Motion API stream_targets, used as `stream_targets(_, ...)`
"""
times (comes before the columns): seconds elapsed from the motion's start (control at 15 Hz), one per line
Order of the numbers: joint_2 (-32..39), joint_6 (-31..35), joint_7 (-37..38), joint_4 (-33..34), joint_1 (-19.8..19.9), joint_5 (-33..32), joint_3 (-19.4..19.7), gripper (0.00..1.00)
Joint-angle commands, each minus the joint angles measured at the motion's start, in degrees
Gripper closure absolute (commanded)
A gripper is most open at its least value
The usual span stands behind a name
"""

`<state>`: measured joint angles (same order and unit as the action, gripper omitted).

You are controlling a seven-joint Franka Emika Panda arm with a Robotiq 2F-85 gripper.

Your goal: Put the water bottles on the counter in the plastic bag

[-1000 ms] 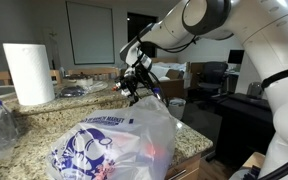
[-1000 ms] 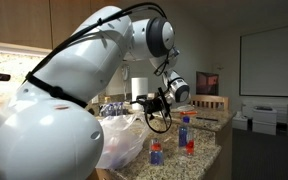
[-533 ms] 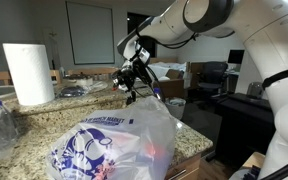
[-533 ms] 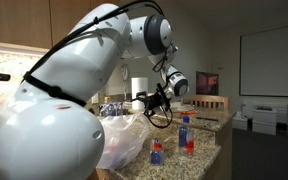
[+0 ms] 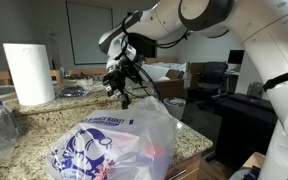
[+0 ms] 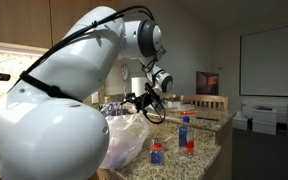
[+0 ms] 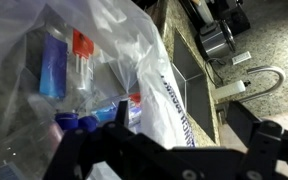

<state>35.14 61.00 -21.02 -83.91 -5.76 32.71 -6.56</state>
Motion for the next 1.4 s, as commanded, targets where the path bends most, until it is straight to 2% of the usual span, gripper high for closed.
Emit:
stream_targets(0.0, 2.03, -0.21, 1.63, 1.70, -1.39, -2.65, -1.78, 0.00)
stream_targets(0.07, 2.58, -0.33, 1.57, 2.05, -1.77, -3.07, -2.10, 0.00)
stream_targets(0.13, 3.09, -0.26, 1.48, 2.37, -2.13, -3.59, -2.40, 0.25)
stream_targets(0.27, 4.10, -0.58, 1.79, 3.26, -2.52, -4.46, -2.83, 0.32)
stream_targets(0.93, 4.72, 2.40, 1.92, 8.40, -4.23, -7.34, -4.29, 0.98)
stream_targets(1.33, 7.03, 2.69, 1.73, 13.65, -5.53, -6.70, -5.94, 1.00)
